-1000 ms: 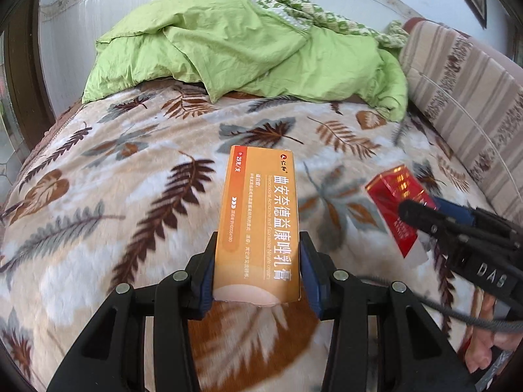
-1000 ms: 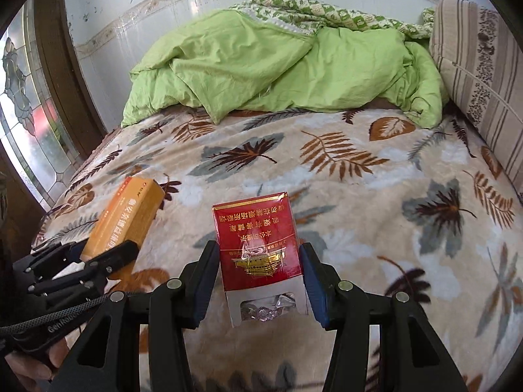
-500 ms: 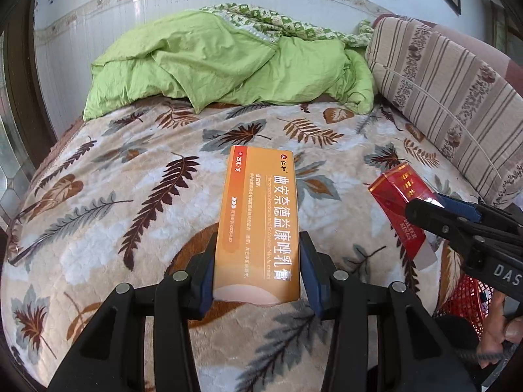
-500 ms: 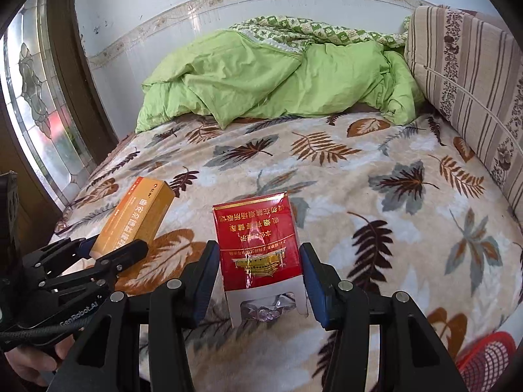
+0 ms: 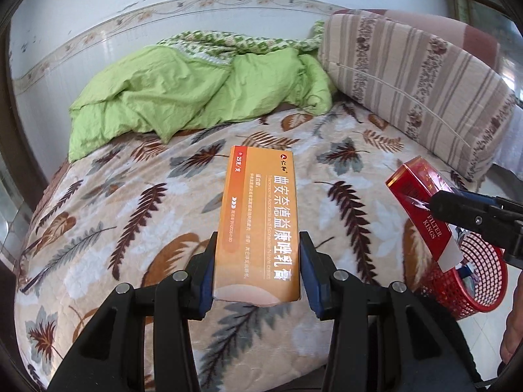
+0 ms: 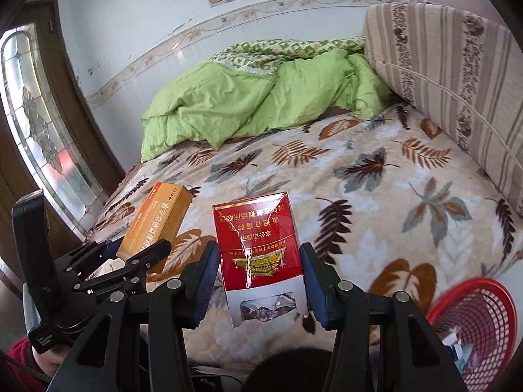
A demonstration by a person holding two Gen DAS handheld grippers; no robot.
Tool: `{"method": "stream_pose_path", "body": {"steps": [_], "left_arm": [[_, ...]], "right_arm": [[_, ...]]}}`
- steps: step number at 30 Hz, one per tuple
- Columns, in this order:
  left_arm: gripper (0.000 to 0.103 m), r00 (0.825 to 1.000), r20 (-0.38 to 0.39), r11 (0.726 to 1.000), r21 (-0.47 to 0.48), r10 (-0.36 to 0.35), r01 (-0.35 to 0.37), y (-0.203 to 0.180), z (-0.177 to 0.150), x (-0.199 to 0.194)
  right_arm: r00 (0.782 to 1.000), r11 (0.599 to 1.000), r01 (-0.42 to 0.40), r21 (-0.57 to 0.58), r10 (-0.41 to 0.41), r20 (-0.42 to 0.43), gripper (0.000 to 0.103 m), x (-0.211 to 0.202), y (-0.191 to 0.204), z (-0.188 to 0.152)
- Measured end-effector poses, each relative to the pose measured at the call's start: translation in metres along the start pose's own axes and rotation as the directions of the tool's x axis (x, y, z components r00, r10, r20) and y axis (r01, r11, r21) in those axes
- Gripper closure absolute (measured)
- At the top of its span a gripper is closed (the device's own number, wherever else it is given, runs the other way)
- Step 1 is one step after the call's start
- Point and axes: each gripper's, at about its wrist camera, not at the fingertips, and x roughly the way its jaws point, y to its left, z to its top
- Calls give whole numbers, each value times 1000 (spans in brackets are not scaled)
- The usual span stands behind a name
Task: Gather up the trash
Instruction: 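Carry the orange box and red box over the red basket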
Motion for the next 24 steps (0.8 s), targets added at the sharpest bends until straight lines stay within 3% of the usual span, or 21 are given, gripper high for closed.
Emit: {"method": "stream_pose_path", "body": {"steps": [13, 24], "left_arm": [[59, 992, 8, 979, 163, -125, 123, -90, 12, -6], [59, 970, -23, 919, 317, -241, 235, -179, 14, -8]], "right_arm": [[990, 978, 126, 168, -134, 39, 50, -66, -78, -24], [968, 930, 214, 299, -242, 61, 49, -119, -140, -45]]}}
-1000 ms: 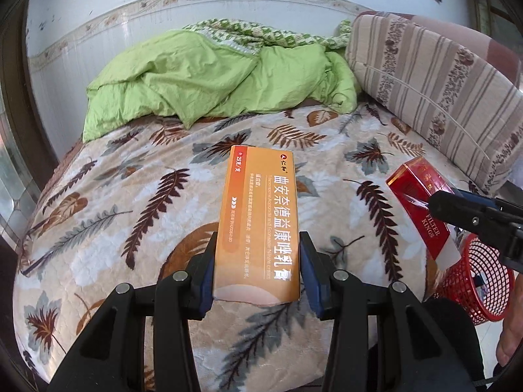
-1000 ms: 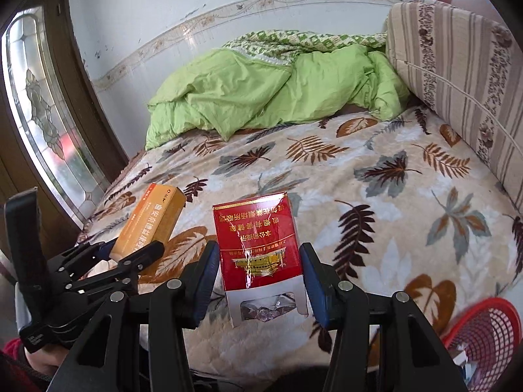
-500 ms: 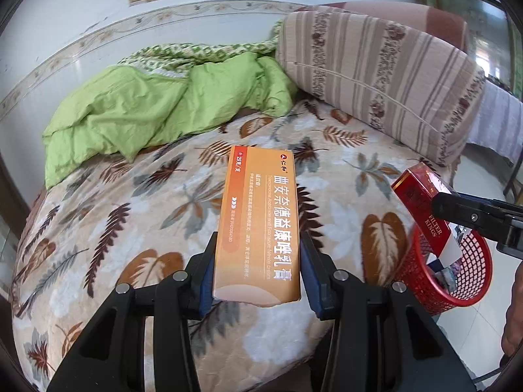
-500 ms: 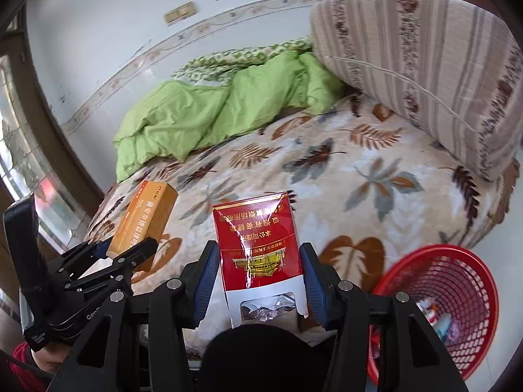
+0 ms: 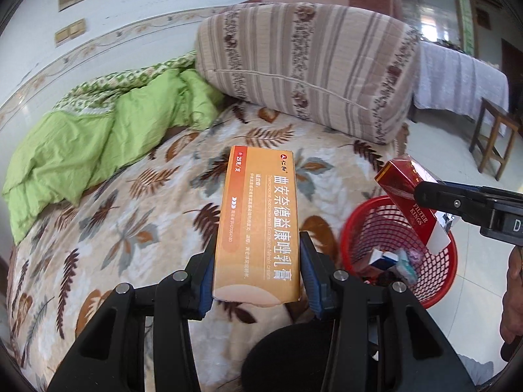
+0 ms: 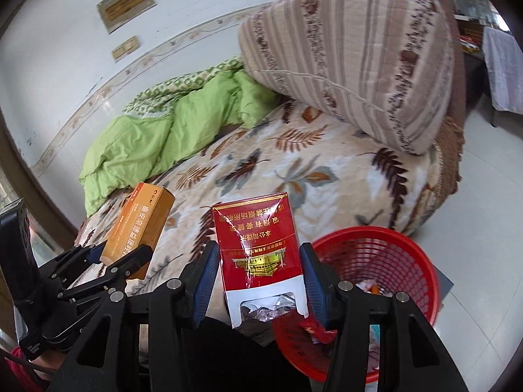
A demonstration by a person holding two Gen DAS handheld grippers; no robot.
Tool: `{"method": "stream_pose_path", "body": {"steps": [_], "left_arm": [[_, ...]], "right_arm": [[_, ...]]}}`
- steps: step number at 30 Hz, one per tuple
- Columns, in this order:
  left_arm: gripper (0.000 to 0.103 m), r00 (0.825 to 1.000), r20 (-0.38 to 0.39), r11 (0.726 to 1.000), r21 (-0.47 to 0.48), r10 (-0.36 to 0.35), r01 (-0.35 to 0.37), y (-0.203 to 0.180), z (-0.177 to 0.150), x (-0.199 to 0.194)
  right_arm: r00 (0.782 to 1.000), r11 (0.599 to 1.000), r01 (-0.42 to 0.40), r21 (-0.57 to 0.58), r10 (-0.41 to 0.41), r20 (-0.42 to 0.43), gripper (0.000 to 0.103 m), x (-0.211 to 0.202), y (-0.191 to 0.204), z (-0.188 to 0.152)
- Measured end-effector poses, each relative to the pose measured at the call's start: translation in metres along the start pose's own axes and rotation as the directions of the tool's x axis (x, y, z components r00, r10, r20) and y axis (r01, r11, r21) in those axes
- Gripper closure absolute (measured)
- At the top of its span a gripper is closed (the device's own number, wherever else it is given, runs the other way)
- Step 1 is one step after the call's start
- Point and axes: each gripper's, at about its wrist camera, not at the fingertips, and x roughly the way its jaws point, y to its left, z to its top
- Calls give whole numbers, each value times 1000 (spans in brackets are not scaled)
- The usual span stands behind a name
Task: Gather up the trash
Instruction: 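Carry the orange box and red box over the red basket, then open both tools to drop the boxes into the red basket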
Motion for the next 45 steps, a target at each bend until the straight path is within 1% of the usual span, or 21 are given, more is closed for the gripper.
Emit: {"method": "stream_pose_path", "body": {"steps": [4, 12, 15, 16, 18, 21, 24, 30, 37, 45], "left_arm": [[59, 999, -15, 998, 34, -51, 52, -24, 8, 11], [59, 992, -50, 989, 79, -117, 121, -58, 17, 29], [59, 985, -75, 983, 84, -158, 165, -70, 20, 37], [59, 979, -92, 978, 79, -184, 192, -74, 21, 42], [59, 970, -117, 972, 73, -214, 223, -81, 22, 48], [59, 961, -138, 965, 76, -239, 251, -89, 24, 56], [59, 948, -168, 959, 48, -269, 281, -93, 25, 65], [59, 930, -211, 950, 18, -302, 312, -99, 23, 81], [59, 910, -255, 942, -5, -327, 337, -103, 17, 97], [59, 899, -293, 941, -9, -326, 339, -106, 14, 112]], "right_arm": [[999, 999, 32, 42, -32, 10, 49, -10, -22, -2], [997, 992, 77, 98, -79, 14, 49, -22, -55, -7], [995, 989, 93, 119, -95, 14, 49, -25, -66, -9], [995, 987, 98, 127, -100, 12, 49, -25, -70, -9], [994, 984, 107, 141, -110, 9, 49, -25, -76, -10], [993, 980, 118, 161, -120, 4, 49, -24, -85, -11], [991, 975, 129, 179, -131, -3, 49, -23, -94, -12], [989, 969, 150, 198, -149, -20, 49, -19, -104, -12], [986, 961, 166, 221, -155, -67, 48, -4, -113, -15], [982, 955, 176, 239, -154, -106, 48, 12, -119, -16]]}}
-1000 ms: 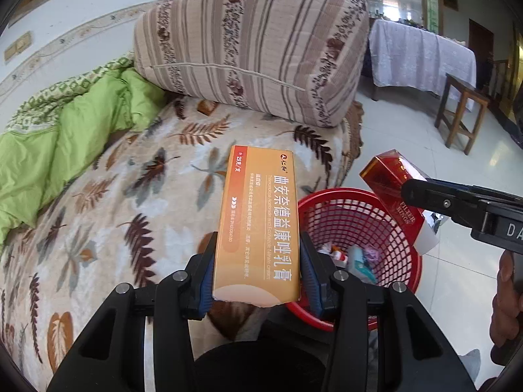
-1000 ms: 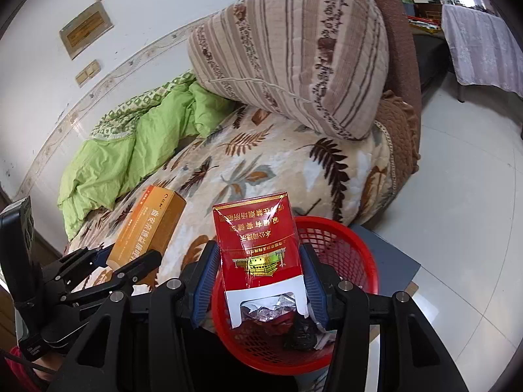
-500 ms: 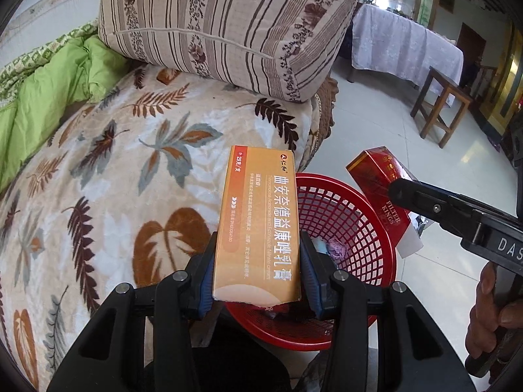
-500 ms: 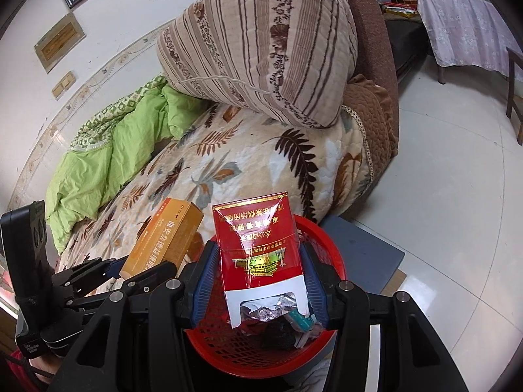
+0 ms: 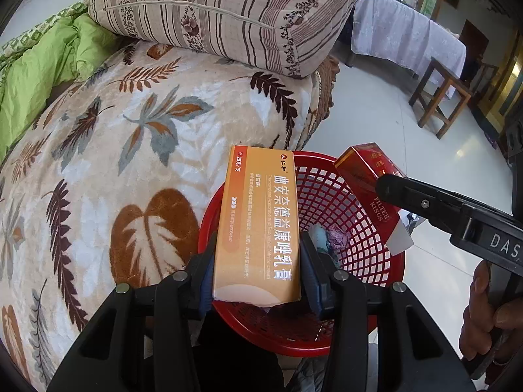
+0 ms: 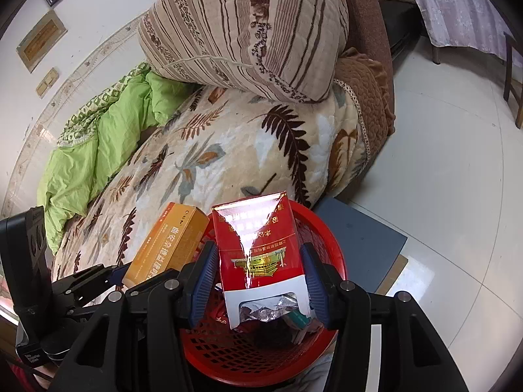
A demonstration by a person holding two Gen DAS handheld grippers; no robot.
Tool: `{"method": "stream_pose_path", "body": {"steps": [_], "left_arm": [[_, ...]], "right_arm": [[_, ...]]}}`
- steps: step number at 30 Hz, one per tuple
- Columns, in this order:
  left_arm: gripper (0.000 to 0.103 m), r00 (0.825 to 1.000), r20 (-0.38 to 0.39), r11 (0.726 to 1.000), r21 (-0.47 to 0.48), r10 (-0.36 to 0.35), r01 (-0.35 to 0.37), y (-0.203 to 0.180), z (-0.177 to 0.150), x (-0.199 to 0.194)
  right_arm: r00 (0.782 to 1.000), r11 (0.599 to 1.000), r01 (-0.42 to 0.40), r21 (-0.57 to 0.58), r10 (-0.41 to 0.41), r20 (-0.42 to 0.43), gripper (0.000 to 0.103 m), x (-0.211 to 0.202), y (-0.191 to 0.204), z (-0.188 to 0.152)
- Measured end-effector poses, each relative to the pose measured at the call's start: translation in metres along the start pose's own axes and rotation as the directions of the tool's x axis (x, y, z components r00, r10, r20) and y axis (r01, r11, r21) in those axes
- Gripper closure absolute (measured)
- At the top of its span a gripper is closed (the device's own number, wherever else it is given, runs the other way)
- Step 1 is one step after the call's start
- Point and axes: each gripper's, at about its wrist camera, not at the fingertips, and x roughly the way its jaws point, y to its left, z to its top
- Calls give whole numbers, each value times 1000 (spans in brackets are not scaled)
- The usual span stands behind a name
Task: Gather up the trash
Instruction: 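Open both tools to drop the boxes into the red basket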
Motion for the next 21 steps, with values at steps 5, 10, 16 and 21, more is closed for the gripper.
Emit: {"method": "stream_pose_path", "body": {"steps": [5, 10, 16, 21], "left_arm": [[59, 1000, -9, 1000, 0, -7, 7, -1, 1, 5], [59, 1000, -22, 1000, 0, -7, 7, -2, 0, 9], [48, 1000, -12, 1000, -1, -1, 1, -2, 0, 6], [44, 1000, 20, 1000, -3, 22, -22, 1, -2, -5]], "right_arm": [[1000, 1000, 8, 9, -8, -15, 47, 6, -3, 0], [1000, 1000, 14, 8, -14, -25, 45, 8, -3, 1], [999, 999, 22, 23, -22, -34, 44, 9, -4, 1], [1000, 1000, 23, 11, -23, -17, 44, 0, 2, 1]]}}
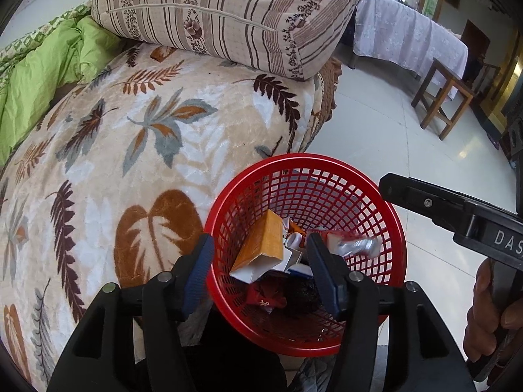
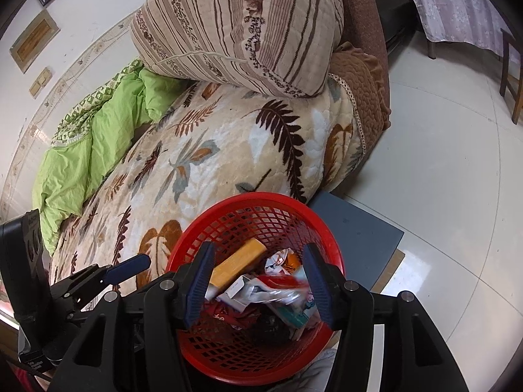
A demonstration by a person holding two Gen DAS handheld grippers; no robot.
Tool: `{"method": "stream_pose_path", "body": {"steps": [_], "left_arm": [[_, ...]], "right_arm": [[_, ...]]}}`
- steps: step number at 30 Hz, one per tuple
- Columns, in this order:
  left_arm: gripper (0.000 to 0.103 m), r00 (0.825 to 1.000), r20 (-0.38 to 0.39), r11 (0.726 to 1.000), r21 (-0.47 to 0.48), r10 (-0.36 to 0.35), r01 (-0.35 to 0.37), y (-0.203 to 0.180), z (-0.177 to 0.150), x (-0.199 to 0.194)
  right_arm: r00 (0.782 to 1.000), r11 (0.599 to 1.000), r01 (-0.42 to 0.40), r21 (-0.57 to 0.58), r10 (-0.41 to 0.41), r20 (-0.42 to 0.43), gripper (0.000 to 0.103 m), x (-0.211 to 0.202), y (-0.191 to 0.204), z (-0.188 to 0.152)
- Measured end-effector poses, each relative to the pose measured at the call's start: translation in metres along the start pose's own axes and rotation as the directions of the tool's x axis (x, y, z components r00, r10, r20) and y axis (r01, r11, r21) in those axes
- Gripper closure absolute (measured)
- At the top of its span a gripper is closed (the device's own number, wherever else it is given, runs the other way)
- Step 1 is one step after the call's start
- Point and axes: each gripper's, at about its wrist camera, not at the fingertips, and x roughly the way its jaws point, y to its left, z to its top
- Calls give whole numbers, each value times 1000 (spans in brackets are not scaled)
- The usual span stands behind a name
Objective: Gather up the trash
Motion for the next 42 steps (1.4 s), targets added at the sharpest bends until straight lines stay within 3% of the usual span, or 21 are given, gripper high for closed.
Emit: {"method": "stream_pose_path", "body": {"steps": [7, 13, 17, 23, 25, 29, 34, 38, 42], "left_arm": [[26, 997, 55, 999, -1, 49, -49, 3, -4, -21], [10, 985, 121, 992, -13, 124, -123, 9, -7, -42], [8, 963, 182, 980, -33, 200, -197, 19, -12, -63], [3, 912, 272, 951, -96, 308, -293, 47, -34, -107], [2, 902, 276, 943, -117, 331, -310, 55, -41, -118], [2, 862, 293, 910, -152, 414, -385, 69, -60, -142], [1, 815, 340, 883, -162, 470, -441, 78, -86, -166], [1, 832, 343, 900, -196, 436, -390, 90, -101, -178], [1, 833, 296, 877, -270, 468, -397, 105, -110, -179]], "right_arm": [[999, 999, 32, -13, -31, 43, 39, -16, 12, -1], [981, 986, 162, -31, -158, 113, 19, -32, 29, -4], [955, 965, 261, -28, -254, 153, 14, -39, 42, -11], [884, 917, 399, 21, -390, 257, 9, -54, 76, -30], [893, 929, 370, 20, -362, 269, 9, -59, 87, -37], [930, 965, 261, 27, -259, 262, 9, -65, 102, -55], [933, 958, 287, -28, -273, 234, 9, -61, 126, -72], [928, 942, 318, -110, -285, 242, 9, -60, 144, -84], [925, 929, 329, -170, -282, 253, 9, -59, 158, -90]]}}
